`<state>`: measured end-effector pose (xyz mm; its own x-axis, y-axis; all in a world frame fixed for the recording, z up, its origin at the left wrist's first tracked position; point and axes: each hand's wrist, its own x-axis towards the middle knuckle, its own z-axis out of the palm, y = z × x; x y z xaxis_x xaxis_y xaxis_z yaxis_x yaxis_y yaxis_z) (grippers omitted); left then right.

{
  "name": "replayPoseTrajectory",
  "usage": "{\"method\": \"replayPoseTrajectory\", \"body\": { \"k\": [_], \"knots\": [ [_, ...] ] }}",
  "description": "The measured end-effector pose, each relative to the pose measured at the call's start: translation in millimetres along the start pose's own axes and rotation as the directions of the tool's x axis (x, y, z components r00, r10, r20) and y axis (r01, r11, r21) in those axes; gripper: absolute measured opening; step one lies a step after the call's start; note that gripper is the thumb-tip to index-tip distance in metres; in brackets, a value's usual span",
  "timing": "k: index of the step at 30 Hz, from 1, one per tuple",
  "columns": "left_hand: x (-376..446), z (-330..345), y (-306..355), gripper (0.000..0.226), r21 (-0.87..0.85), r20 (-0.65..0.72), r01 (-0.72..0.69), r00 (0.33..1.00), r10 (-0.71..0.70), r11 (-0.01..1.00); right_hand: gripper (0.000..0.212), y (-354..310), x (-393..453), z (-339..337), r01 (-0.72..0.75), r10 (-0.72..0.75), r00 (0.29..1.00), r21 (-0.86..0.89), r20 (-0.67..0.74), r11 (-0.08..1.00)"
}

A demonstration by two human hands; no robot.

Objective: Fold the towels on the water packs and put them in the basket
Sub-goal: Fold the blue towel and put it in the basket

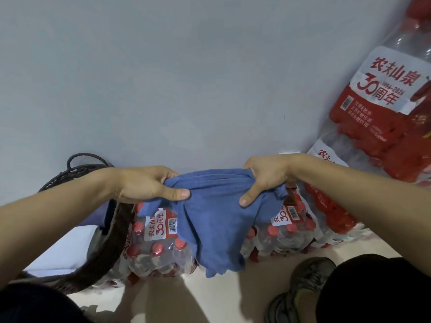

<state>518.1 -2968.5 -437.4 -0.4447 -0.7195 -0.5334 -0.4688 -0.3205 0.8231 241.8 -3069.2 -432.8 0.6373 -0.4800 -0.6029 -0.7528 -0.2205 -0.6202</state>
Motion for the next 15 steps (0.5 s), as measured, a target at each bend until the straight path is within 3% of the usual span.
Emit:
{"method": "replayPoseTrajectory", "body": {
  "k": [2,4,8,11,15],
  "knots": [
    [1.7,-0.6,-5.0,0.026,-0.155,-0.001,0.031,1.000,-0.032,0.987,0.016,9.8,0.4,-2.3,-0.067,0.060,0.995,0.078,0.080,0.995],
    [4.9,-1.2,-11.0,0.031,-0.195,-0.008,0.074,0.997,-0.077,0.978,0.016,19.1,3.0,-3.3,-0.135,0.106,0.975,0.143,0.193,0.980],
    [11.6,-1.6,-20.8,0.053,-0.037,-0.003,0.257,0.966,-0.257,0.966,0.031,37.9,13.4,4.4,-0.251,0.174,0.919,0.186,0.354,0.950],
    [22.0,-5.7,-33.2,0.047,0.165,-0.185,0.398,0.911,-0.368,0.902,0.039,49.8,26.9,20.7,-0.265,0.185,0.946,0.307,0.266,0.914],
    [39.2,-16.6,-61.3,0.037,0.049,-0.420,0.442,0.823,-0.383,0.896,0.032,68.0,48.2,36.8,-0.224,0.241,0.970,0.408,0.008,0.885]
  ]
}}
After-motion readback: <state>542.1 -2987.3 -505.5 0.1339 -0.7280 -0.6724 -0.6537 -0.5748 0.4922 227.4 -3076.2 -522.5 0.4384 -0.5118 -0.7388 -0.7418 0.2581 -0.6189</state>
